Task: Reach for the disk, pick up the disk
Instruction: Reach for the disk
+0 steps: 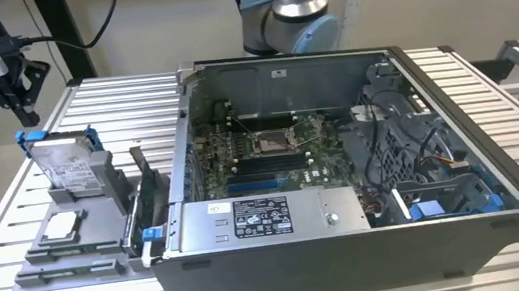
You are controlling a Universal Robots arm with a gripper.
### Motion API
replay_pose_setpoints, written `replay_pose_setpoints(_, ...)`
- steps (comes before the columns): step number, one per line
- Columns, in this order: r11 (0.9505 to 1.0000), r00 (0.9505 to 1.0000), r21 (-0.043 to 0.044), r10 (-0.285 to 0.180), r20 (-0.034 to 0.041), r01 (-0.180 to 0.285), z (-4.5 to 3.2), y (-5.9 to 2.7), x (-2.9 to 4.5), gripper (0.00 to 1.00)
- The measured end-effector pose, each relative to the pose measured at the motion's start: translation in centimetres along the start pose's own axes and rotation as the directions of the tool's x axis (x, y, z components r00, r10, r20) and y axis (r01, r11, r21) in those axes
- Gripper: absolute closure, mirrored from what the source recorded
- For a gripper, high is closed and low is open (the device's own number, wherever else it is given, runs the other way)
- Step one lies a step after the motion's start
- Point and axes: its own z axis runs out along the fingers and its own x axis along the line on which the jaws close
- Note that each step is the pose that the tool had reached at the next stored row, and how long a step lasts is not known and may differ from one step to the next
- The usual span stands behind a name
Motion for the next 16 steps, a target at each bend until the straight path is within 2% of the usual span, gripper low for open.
replay_pose_setpoints(5, 1.0, 1.0, 0.0001, 0.0, -0.0001, 0.0, 0.04, 0.85, 0.56, 1.0)
replay_pose_setpoints(10, 1.0, 1.0, 0.0, -0.001, -0.0001, 0.001, 0.07, 1.71, 0.6, 1.0)
replay_pose_setpoints(16, 1.0, 1.0, -0.0002, -0.002, -0.001, 0.002, 0.06, 1.51, 0.44, 1.0)
